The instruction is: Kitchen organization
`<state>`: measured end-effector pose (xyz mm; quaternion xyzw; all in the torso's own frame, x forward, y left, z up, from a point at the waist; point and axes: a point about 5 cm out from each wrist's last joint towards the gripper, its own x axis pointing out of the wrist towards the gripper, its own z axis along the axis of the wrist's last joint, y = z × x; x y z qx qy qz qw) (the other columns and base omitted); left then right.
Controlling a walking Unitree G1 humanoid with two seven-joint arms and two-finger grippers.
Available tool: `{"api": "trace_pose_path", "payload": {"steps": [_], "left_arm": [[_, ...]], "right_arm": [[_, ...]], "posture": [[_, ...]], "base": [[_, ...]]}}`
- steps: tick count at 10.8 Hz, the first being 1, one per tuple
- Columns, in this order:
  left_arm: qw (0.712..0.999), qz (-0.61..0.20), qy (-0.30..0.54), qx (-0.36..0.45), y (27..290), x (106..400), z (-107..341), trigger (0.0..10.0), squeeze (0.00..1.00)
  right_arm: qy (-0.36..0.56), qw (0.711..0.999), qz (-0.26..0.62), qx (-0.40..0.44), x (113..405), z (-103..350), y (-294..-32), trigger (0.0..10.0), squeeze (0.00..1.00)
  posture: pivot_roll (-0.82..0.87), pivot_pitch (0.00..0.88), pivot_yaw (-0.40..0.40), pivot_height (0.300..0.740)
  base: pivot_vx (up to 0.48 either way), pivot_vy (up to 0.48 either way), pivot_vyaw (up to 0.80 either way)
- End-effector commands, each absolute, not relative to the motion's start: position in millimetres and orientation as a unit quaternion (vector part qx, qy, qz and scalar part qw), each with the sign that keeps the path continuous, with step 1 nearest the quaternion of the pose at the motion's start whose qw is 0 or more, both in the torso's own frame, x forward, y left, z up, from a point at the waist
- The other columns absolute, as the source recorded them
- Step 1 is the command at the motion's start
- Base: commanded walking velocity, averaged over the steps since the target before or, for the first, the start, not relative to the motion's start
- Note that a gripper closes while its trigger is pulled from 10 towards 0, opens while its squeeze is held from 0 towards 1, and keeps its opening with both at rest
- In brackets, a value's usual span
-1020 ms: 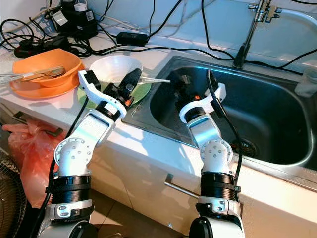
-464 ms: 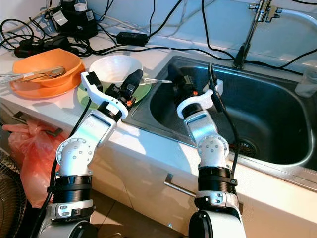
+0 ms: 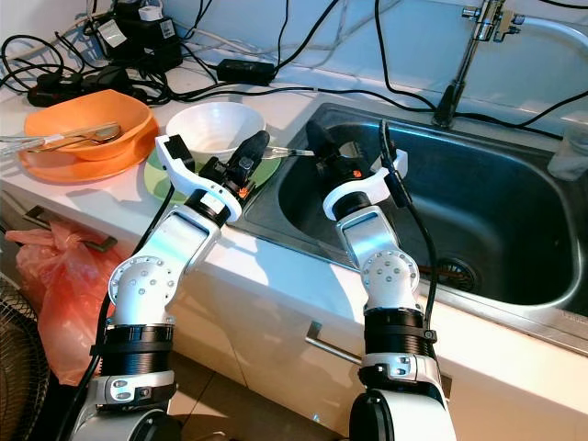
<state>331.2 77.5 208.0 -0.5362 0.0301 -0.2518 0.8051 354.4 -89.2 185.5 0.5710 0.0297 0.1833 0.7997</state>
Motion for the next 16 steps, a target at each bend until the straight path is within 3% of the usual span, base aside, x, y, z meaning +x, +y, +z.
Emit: {"api": "trace_pose_path", "payload": {"steps": [1, 16], "left_arm": [[0.762, -0.302, 0.027, -0.572, 38.2, 327.6, 231.4, 10.0, 0.00], [0.763, -0.303, 0.042, -0.569, 31.2, 322.8, 226.4, 10.0, 0.00]], "right_arm": [[0.015, 0.748, 0.268, 0.608, 354.4, 230.5, -32.5, 0.0, 0.00], [0.004, 0.766, 0.255, 0.589, 355.3, 226.7, -40.3, 0.0, 0.00]], "posture": [[0.00, 0.000, 0.023, 0.740], [-0.01, 0.000, 0.014, 0.740]], "base": [[0.000, 0.000, 0.00], [0.000, 0.000, 0.00]]}}
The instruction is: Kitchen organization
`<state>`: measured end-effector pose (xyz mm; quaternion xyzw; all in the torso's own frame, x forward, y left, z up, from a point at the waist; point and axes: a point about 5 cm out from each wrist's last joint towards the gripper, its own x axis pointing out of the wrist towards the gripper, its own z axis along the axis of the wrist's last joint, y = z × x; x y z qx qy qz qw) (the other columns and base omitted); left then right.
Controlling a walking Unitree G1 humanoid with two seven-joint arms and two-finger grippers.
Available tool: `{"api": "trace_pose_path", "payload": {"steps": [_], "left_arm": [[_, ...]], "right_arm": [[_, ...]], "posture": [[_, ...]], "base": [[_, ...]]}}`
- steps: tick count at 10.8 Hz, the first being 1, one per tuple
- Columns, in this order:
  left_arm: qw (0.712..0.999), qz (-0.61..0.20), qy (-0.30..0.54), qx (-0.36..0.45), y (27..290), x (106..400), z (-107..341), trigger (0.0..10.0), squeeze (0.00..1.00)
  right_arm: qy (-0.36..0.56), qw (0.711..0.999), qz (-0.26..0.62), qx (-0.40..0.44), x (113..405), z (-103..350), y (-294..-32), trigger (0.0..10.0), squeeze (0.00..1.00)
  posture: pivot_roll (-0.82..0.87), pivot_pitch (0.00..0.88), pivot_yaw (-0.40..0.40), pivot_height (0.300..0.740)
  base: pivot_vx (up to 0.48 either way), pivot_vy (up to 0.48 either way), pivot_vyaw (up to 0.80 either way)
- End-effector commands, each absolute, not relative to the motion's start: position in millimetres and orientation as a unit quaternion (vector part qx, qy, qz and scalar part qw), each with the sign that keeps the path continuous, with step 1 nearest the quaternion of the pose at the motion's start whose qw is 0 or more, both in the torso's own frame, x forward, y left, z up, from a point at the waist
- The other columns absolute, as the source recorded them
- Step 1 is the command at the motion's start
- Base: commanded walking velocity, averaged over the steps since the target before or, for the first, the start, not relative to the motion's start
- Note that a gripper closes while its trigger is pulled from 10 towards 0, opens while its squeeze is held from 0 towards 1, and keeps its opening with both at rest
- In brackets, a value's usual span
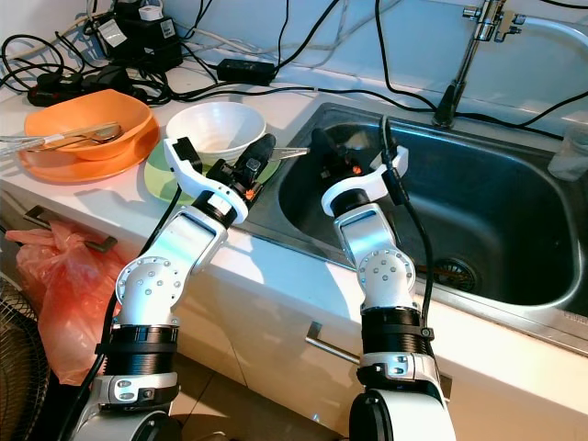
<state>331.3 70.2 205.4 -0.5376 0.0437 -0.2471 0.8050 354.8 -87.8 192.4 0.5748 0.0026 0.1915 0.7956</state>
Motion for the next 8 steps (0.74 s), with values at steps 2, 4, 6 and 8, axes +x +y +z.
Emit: {"api": "trace_pose_path", "payload": {"steps": [2, 4, 6, 8], "left_arm": [[0.764, -0.304, 0.045, -0.568, 30.2, 322.3, 226.0, 10.0, 0.00], [0.765, -0.306, 0.052, -0.564, 29.0, 321.1, 222.7, 10.0, 0.00], [0.769, -0.299, 0.054, -0.562, 32.2, 321.9, 218.2, 10.0, 1.00], [0.770, -0.297, 0.052, -0.562, 34.6, 322.9, 217.2, 10.0, 1.00]], "right_arm": [[0.004, 0.768, 0.253, 0.589, 355.3, 226.0, -41.2, 0.0, 0.00], [0.004, 0.772, 0.251, 0.584, 355.0, 224.3, -42.2, 0.0, 0.00], [0.007, 0.785, 0.252, 0.566, 354.5, 221.4, -43.3, 7.8, 0.00], [0.006, 0.796, 0.250, 0.551, 354.3, 220.4, -44.8, 10.0, 0.00]], "posture": [[-0.01, 0.000, 0.014, 0.740], [-0.01, 0.000, 0.013, 0.740], [-0.01, 0.000, 0.012, 0.740], [-0.01, 0.000, 0.013, 0.740]], "base": [[0.000, 0.000, 0.00], [0.000, 0.000, 0.00], [0.000, 0.000, 0.00], [0.000, 0.000, 0.00]]}}
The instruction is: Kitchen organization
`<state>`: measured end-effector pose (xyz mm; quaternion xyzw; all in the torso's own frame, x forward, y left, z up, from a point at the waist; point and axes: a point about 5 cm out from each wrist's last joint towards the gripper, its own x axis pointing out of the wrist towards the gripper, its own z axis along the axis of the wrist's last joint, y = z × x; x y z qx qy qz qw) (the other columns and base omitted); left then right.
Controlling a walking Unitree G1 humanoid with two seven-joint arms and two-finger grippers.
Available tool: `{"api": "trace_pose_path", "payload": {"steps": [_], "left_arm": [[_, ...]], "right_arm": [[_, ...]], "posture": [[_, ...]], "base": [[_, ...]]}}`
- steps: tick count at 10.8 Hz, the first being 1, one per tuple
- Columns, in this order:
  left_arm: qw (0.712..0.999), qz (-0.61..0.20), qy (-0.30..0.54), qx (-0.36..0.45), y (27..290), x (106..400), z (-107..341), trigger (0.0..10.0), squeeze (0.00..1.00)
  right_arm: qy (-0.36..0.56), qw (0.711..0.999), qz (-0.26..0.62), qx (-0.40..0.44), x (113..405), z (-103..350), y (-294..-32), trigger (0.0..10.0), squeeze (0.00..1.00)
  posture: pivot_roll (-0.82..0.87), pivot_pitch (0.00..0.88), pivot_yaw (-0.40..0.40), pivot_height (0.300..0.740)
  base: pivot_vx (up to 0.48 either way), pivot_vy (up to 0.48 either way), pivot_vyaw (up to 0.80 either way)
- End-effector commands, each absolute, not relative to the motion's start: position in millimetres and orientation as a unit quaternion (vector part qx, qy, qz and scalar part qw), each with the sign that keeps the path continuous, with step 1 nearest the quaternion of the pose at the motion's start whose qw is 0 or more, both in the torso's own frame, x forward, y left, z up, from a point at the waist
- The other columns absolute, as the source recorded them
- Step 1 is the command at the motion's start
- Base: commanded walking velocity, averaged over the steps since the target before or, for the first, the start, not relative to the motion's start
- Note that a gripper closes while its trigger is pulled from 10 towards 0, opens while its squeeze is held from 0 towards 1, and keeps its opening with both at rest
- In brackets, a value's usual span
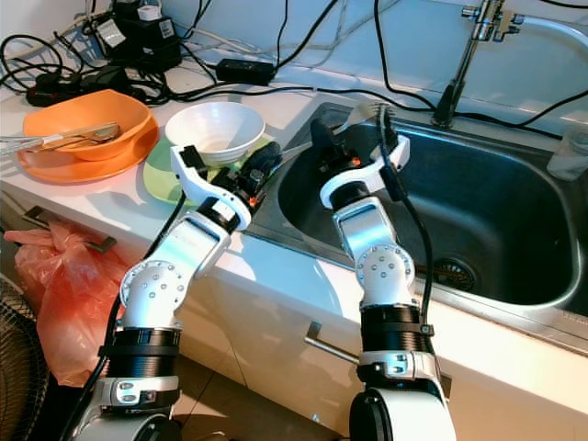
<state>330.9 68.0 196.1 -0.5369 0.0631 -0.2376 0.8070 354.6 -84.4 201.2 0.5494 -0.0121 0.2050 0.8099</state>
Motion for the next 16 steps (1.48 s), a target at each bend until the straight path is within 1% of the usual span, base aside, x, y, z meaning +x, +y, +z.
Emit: {"api": "trace_pose_path", "payload": {"steps": [1, 4, 5, 6, 7, 9, 10, 12, 14, 16], "left_arm": [[0.770, -0.297, 0.051, -0.562, 35.1, 323.6, 217.0, 10.0, 1.00], [0.768, -0.304, 0.050, -0.562, 36.4, 323.6, 218.3, 10.0, 1.00], [0.779, -0.309, 0.052, -0.543, 39.8, 322.2, 216.0, 10.0, 1.00], [0.785, -0.310, 0.054, -0.533, 42.3, 321.6, 213.8, 10.0, 1.00], [0.815, -0.316, 0.058, -0.482, 52.2, 318.1, 204.1, 10.0, 1.00], [0.839, -0.322, 0.061, -0.434, 61.9, 313.3, 195.6, 10.0, 1.00], [0.855, -0.325, 0.059, -0.401, 66.3, 310.8, 191.8, 10.0, 1.00], [0.862, -0.329, 0.057, -0.380, 66.8, 309.6, 190.1, 10.0, 1.00], [0.876, -0.330, 0.054, -0.348, 70.7, 307.9, 187.2, 10.0, 1.00], [0.884, -0.327, 0.052, -0.332, 74.9, 307.9, 185.1, 10.0, 1.00]], "right_arm": [[0.005, 0.802, 0.248, 0.544, 354.9, 220.1, -46.5, 10.0, 0.00], [-0.004, 0.816, 0.237, 0.527, 356.2, 219.0, -53.5, 10.0, 0.00], [-0.007, 0.830, 0.227, 0.509, 357.2, 216.8, -57.2, 10.0, 0.00], [-0.008, 0.836, 0.223, 0.501, 357.6, 215.6, -59.1, 10.0, 0.00], [-0.016, 0.868, 0.195, 0.456, 360.0, 210.3, -70.7, 10.0, 0.00], [-0.031, 0.903, 0.159, 0.398, 361.1, 203.6, -93.2, 10.0, 0.00], [-0.043, 0.920, 0.130, 0.368, 359.9, 201.2, -113.5, 10.0, 0.00], [-0.047, 0.929, 0.111, 0.349, 358.9, 199.4, -125.5, 10.0, 0.00], [-0.042, 0.954, 0.070, 0.290, 353.2, 189.9, -151.0, 10.0, 0.00], [-0.019, 0.969, 0.042, 0.243, 345.6, 174.4, -167.1, 10.0, 0.00]], "posture": [[-0.01, 0.000, 0.014, 0.740], [-0.01, 0.000, 0.013, 0.740], [-0.01, 0.000, 0.013, 0.740], [-0.01, 0.000, 0.014, 0.740], [0.00, 0.000, 0.016, 0.740], [0.00, 0.000, 0.018, 0.740], [0.00, 0.000, 0.020, 0.740], [0.00, 0.000, 0.022, 0.740], [0.00, 0.000, 0.023, 0.740], [0.00, 0.000, 0.022, 0.740]], "base": [[0.000, 0.000, 0.00], [0.000, 0.000, 0.00], [0.000, 0.000, 0.00], [0.000, 0.000, 0.00], [0.000, 0.000, 0.00], [0.000, 0.000, 0.00], [0.000, 0.000, 0.00], [0.000, 0.000, 0.00], [0.000, 0.000, 0.00], [0.000, 0.000, 0.00]]}}
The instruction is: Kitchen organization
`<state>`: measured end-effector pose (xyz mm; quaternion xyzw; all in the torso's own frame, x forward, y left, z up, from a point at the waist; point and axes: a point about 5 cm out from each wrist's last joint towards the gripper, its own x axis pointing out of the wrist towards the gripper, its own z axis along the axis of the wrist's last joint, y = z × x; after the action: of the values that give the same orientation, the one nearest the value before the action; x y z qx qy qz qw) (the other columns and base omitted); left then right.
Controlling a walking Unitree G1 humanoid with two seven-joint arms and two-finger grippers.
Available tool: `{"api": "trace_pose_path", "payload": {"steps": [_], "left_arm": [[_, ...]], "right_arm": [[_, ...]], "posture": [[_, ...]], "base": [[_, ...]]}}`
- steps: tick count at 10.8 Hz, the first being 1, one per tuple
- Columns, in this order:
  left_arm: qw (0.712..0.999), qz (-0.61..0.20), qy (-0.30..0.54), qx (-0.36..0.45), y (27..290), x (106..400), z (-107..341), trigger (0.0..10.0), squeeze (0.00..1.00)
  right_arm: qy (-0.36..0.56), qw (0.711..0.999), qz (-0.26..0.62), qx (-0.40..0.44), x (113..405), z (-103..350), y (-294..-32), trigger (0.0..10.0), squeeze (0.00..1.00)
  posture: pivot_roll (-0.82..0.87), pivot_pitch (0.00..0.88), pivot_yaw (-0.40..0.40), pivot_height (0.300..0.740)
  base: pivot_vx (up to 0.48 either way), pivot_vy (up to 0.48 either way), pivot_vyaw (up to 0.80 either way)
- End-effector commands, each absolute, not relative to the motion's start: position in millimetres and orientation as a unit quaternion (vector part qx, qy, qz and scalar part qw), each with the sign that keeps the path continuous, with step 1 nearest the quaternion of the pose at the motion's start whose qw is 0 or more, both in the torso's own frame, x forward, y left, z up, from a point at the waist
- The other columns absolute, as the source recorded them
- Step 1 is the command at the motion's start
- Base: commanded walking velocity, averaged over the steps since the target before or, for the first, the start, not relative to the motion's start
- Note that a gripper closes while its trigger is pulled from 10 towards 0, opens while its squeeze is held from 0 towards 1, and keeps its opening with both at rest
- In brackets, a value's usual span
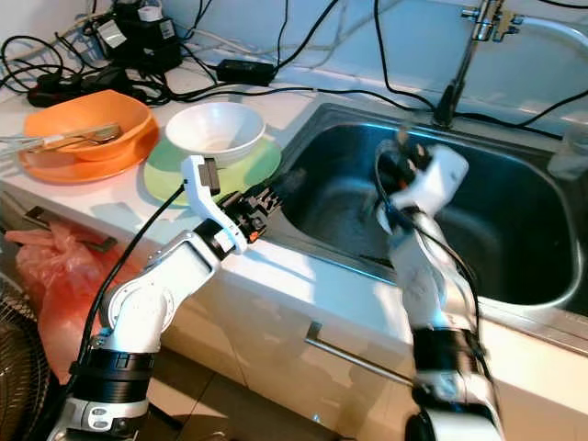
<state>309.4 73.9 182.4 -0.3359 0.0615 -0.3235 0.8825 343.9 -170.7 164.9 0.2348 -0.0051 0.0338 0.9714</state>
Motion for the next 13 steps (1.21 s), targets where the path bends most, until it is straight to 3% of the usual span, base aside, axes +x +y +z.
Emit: {"api": "trace_pose_path", "payload": {"steps": [1, 4, 5, 13], "left_arm": [[0.886, -0.328, 0.052, -0.325, 74.8, 308.0, 185.0, 10.0, 1.00], [0.890, -0.339, 0.055, -0.299, 70.3, 305.8, 183.9, 10.0, 1.00], [0.889, -0.364, 0.068, -0.269, 64.3, 301.6, 180.3, 10.0, 0.00], [0.890, -0.354, 0.084, -0.275, 61.0, 305.6, 175.6, 10.0, 0.00]], "right_arm": [[0.004, 0.980, 0.033, 0.197, 341.1, 164.2, -172.1, 10.0, 0.00], [0.053, 0.991, 0.015, 0.126, 328.6, 141.8, -186.6, 10.0, 0.00], [0.068, 0.993, 0.017, 0.098, 324.1, 136.1, -190.3, 10.0, 1.00], [0.094, 0.994, 0.032, 0.048, 315.2, 130.5, -185.0, 10.0, 1.00]], "posture": [[0.00, 0.000, 0.022, 0.740], [-0.01, 0.000, 0.019, 0.740], [-0.01, 0.000, 0.021, 0.740], [-0.03, 0.000, 0.033, 0.740]], "base": [[0.000, 0.000, 0.00], [0.000, 0.000, 0.00], [0.000, 0.000, 0.00], [0.000, 0.000, 0.00]]}}
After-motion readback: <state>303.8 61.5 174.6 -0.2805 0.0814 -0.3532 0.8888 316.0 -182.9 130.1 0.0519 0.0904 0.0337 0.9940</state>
